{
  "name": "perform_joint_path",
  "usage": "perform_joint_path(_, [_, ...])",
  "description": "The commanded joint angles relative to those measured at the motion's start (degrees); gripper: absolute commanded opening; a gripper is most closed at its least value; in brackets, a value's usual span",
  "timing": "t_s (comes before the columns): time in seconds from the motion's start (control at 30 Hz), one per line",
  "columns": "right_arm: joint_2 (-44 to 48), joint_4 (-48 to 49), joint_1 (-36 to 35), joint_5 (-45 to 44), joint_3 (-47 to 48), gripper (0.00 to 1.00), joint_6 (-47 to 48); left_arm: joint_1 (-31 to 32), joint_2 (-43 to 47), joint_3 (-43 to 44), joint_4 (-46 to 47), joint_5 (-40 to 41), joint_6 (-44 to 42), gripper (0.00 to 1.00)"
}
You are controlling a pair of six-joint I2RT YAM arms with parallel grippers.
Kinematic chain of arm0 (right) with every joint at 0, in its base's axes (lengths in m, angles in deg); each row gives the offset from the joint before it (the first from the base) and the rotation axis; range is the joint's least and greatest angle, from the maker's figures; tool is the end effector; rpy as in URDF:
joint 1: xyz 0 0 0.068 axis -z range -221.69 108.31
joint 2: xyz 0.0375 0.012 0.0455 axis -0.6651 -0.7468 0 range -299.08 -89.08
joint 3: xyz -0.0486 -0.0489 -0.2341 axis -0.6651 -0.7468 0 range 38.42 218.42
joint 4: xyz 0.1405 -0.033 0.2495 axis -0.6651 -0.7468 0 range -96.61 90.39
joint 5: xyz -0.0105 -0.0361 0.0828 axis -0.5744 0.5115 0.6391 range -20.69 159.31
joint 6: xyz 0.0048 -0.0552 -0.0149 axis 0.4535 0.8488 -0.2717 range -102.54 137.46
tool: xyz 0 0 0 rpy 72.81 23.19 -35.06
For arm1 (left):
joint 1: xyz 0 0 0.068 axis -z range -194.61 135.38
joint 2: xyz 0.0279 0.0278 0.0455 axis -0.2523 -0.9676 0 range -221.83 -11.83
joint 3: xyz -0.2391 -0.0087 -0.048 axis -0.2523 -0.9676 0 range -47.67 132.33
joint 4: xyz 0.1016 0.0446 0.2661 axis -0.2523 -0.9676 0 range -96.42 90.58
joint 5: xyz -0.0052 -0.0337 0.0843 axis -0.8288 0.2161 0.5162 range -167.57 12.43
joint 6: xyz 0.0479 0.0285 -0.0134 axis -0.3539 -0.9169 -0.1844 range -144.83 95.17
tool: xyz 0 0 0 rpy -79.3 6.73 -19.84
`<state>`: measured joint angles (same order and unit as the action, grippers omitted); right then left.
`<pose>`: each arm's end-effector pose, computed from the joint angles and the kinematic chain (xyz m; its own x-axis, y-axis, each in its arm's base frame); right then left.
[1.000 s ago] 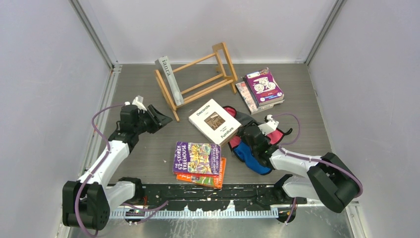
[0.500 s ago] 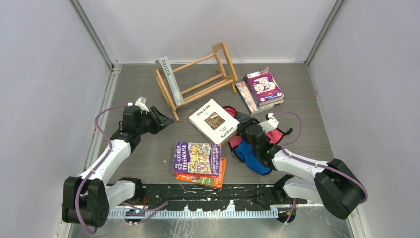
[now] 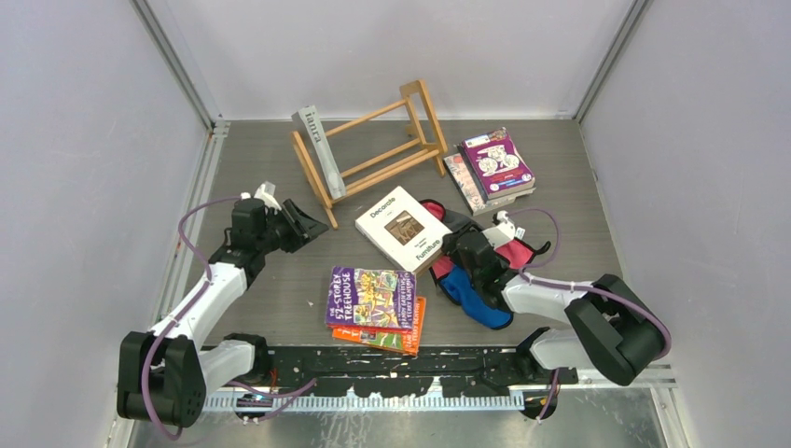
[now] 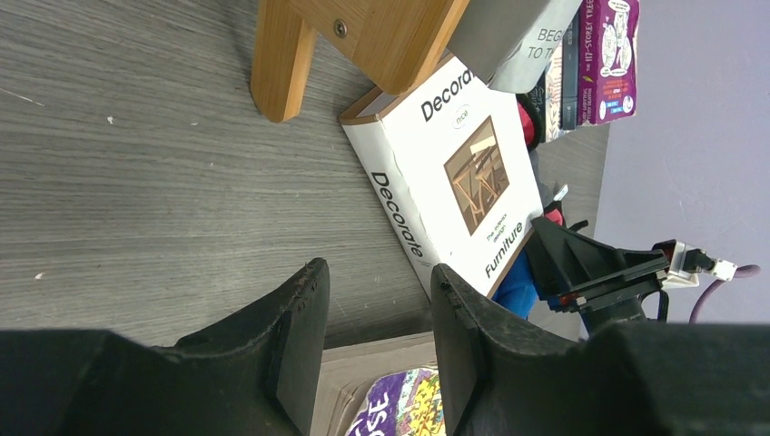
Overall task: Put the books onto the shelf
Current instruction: Pick up the book from the center of the board.
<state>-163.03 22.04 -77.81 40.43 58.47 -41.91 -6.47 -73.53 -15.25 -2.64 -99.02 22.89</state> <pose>0.2197 0.1359 0.0945 -0.3799 0.6556 -0.6526 0.2760 0.7537 0.5965 0.2664 -0.0531 0.1783 -0.6813 -0.5981 -0.4220 -0.0994 0.6467 -0.7562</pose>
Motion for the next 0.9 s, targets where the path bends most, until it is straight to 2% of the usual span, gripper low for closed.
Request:
perform_joint_path(0.0, [-0.98,6.31,0.51,0.26,2.10,0.52,1.30,0.21,0.38,-0.36,4.64,0.11,-0.36,0.45])
perform_joint_path(0.27, [-1.68,7.27,1.21,0.79,2.58,0.51,1.88,0.25,0.11,-1.10,5.31,0.09,-0.35,0.45])
perform_joint_path(0.4, [-3.83,9.08,1.49,1.78,2.69,0.47,1.73,0.21,-0.25,-1.23,5.67,0.16,-0.35,0.45])
perform_joint_path(0.57, [-6.08,11.43,2.04,2.65,2.35,0.35,1.35,0.22,-0.64,-1.34,5.90,0.18,-0.37,0.45])
perform_joint_path(0.77, [-6.38,13.68,2.24,2.52,0.73,0.04,1.01,0.21,-0.62,-1.65,6.04,0.35,-0.53,0.45])
perform_joint_path(0.87, [-5.84,13.86,2.37,2.60,0.29,0.01,1.12,0.21,-0.32,-1.86,5.97,0.38,-0.44,0.45])
